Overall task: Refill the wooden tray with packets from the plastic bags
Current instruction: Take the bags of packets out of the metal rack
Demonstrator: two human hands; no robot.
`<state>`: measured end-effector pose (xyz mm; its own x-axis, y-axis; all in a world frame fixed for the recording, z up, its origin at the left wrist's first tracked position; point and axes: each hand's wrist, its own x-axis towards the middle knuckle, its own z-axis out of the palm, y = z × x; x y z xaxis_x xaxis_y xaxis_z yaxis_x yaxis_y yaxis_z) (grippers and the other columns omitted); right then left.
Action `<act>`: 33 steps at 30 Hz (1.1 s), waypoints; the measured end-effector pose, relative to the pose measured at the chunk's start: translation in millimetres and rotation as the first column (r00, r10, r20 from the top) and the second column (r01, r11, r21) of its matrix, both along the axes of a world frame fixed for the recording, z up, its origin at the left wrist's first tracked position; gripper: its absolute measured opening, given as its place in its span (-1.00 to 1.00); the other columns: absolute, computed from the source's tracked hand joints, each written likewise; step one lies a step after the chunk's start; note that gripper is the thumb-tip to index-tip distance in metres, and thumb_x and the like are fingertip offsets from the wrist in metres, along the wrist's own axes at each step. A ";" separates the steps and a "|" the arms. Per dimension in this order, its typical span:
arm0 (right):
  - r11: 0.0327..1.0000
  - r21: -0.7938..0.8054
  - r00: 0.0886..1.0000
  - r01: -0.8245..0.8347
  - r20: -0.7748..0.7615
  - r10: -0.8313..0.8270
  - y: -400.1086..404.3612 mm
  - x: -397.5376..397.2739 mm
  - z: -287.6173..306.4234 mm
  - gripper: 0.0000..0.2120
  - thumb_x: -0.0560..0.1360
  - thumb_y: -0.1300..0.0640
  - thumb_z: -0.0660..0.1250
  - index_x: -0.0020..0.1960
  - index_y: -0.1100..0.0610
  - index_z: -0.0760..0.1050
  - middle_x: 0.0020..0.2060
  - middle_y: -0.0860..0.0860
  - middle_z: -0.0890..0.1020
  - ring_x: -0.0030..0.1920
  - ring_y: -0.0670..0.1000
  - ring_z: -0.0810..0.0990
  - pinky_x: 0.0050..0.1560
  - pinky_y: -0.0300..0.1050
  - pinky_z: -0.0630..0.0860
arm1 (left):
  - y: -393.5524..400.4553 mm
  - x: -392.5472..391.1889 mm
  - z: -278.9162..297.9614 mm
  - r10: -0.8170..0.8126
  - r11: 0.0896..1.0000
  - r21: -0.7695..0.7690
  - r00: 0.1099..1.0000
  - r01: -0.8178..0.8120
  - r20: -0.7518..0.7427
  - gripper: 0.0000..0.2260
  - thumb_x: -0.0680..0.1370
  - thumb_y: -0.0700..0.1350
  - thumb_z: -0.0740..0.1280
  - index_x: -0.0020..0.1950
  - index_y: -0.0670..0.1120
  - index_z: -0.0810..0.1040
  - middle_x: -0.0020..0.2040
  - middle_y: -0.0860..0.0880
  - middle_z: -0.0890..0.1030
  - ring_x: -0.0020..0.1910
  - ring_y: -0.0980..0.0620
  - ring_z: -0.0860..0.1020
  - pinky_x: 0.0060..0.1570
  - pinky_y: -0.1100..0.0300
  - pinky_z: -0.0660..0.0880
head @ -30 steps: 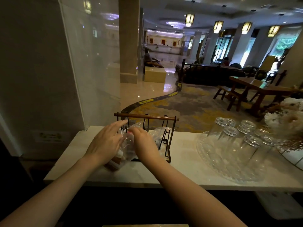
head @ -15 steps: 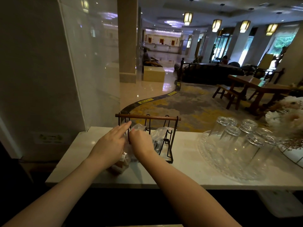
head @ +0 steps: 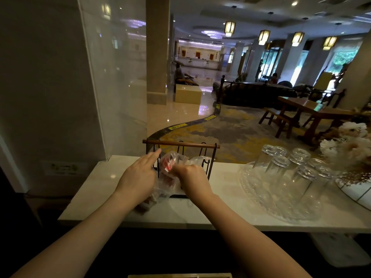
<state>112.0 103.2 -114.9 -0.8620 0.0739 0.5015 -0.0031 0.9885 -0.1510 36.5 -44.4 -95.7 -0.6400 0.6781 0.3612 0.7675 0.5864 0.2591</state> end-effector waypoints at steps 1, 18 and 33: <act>1.000 0.004 1.000 -0.010 -0.003 0.010 -0.7 2.3 1.6 -0.75 0.48 0.17 0.36 0.15 0.06 0.61 -0.04 0.06 0.72 -0.08 0.05 0.69 0.01 -0.08 0.60 | 1.5 2.6 3.1 0.007 1.000 -0.008 1.000 -0.007 0.005 -0.60 0.61 -0.19 0.04 0.45 -0.13 0.31 0.56 0.06 0.06 0.52 0.05 0.10 0.44 0.17 0.09; 0.777 -0.626 0.982 -0.064 -0.180 -0.064 13.8 80.6 22.4 -0.78 0.46 0.35 0.34 -0.14 0.08 0.68 -0.19 -0.04 0.72 -0.14 -0.09 0.67 -0.08 -0.20 0.59 | -14.5 2.1 -12.7 -0.038 0.990 0.134 0.999 0.042 -0.035 -0.75 0.59 -0.09 0.22 -0.18 -0.09 0.64 0.50 0.03 0.26 0.45 0.07 0.25 0.35 0.12 0.26; 0.324 -0.935 0.989 -0.143 -0.146 0.014 -44.2 60.7 13.7 -0.84 0.50 0.33 0.33 -0.11 0.11 0.61 -0.12 0.11 0.71 -0.14 0.06 0.71 -0.24 -0.14 0.62 | -21.4 61.0 -4.9 -0.396 0.739 0.603 0.531 -0.300 0.749 -0.78 0.60 0.04 0.18 0.17 -0.03 0.44 -0.03 0.03 0.55 -0.09 0.05 0.54 -0.22 0.24 0.44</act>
